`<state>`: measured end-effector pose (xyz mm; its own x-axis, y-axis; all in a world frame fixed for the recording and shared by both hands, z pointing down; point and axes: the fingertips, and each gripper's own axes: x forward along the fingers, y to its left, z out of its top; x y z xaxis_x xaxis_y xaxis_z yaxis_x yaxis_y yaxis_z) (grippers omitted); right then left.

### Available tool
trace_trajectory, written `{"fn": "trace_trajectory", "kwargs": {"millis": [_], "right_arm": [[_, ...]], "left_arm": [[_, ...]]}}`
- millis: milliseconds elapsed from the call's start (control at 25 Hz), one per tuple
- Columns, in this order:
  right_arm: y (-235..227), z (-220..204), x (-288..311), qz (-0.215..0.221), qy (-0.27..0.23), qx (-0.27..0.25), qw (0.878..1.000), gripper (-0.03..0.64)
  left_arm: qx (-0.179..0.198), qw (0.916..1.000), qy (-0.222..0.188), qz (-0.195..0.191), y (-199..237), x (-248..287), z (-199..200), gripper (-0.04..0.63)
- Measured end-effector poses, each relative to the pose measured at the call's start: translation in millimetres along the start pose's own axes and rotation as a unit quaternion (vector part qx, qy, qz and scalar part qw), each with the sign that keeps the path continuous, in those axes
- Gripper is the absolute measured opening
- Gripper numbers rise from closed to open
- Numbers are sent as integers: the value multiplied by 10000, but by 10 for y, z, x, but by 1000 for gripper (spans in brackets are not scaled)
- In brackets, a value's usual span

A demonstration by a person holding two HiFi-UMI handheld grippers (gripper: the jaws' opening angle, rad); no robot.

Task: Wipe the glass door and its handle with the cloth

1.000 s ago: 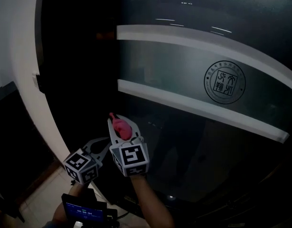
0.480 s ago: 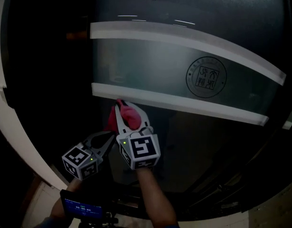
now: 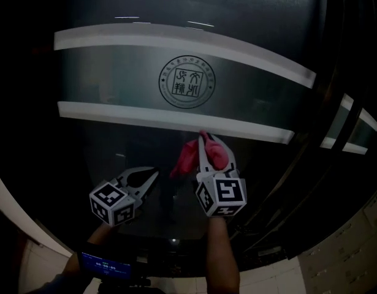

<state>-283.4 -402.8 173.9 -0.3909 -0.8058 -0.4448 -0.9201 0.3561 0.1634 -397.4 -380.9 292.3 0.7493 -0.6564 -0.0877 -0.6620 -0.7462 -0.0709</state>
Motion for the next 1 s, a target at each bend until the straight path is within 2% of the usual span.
{"fn": "trace_trajectory", "kwargs": {"millis": [200,360,560,640,720,880,1000], "right_arm": [[-701,-74,-412,-341,163,-168,9991,58],[-1265,-116,-680,-694,326,-258,9967,58],[-1506,-151,-777,-840,368,-338,9952,58],[-1374,-110,-796,-908,200,-485,9945,58],[-1071,-65,-773,-789,-19,-544,9954,58],[-187,-148,-511,-96,-237,-174,9995,58],[558,-285,-244,475,-299,232,9982,58]], "left_arm": [[-2,9986,-19,-531,-702,744,-48,5],[32,9966,-39,-827,-1076,1121,-62,5],[62,9968,2,-802,-1157,1201,-120,5],[36,9978,19,-665,-1068,1136,-144,5],[55,9986,31,-526,-948,1023,-146,5],[178,9997,94,-141,-555,623,-167,5],[161,9995,200,197,-178,200,-203,5]]}}
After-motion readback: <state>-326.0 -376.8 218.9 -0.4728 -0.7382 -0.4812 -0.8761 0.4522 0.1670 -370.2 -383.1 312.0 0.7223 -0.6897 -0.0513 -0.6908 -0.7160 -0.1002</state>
